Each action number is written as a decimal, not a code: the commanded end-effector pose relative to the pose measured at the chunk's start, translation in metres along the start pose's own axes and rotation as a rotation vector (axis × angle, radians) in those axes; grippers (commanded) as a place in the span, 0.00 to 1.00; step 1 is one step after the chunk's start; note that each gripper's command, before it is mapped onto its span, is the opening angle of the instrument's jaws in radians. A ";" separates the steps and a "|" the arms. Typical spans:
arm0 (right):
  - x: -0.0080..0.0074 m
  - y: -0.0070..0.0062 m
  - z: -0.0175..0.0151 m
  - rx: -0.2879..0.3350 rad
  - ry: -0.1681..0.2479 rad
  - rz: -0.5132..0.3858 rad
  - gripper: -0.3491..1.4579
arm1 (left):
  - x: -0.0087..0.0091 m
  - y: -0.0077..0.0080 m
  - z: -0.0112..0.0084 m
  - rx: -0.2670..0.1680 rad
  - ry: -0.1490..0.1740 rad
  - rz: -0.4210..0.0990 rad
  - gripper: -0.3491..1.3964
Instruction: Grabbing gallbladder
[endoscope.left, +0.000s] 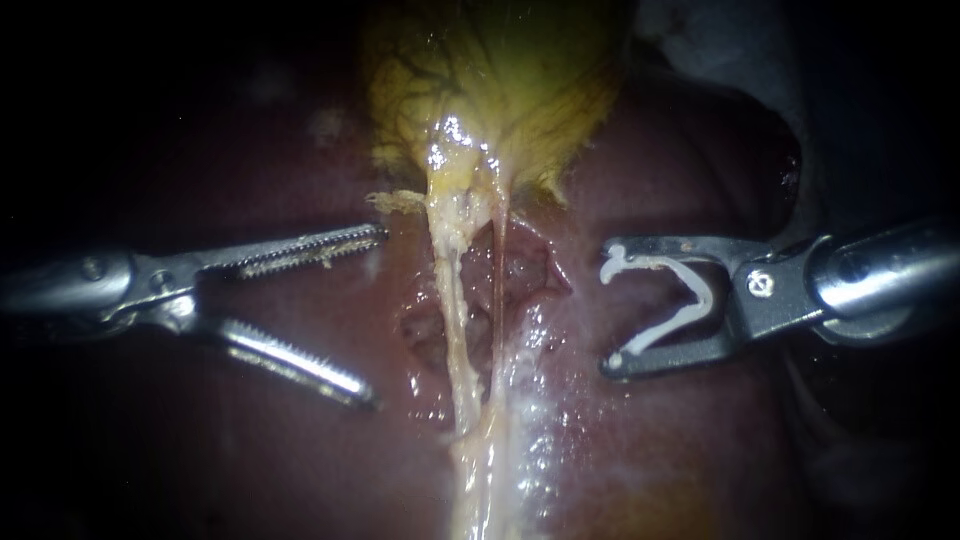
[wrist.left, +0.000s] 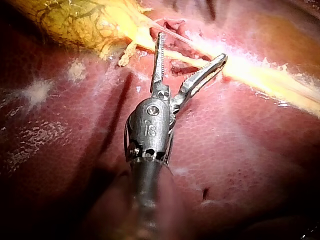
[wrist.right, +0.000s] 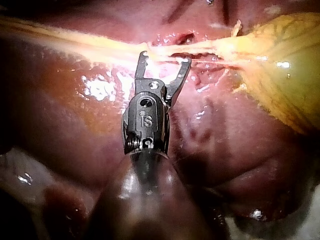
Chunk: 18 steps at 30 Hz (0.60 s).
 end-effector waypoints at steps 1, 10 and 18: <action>0.0000 0.0000 0.0000 0.000 0.000 0.000 0.53 | 0.0001 0.0001 -0.0001 0.000 0.000 0.000 0.89; 0.0000 0.0000 0.0000 0.000 0.000 0.000 0.53 | 0.0001 0.0036 0.0000 -0.004 0.053 -0.069 0.84; 0.0000 0.0000 -0.0001 0.000 0.000 0.000 0.53 | 0.0014 0.0094 0.0018 -0.027 0.122 -0.092 0.81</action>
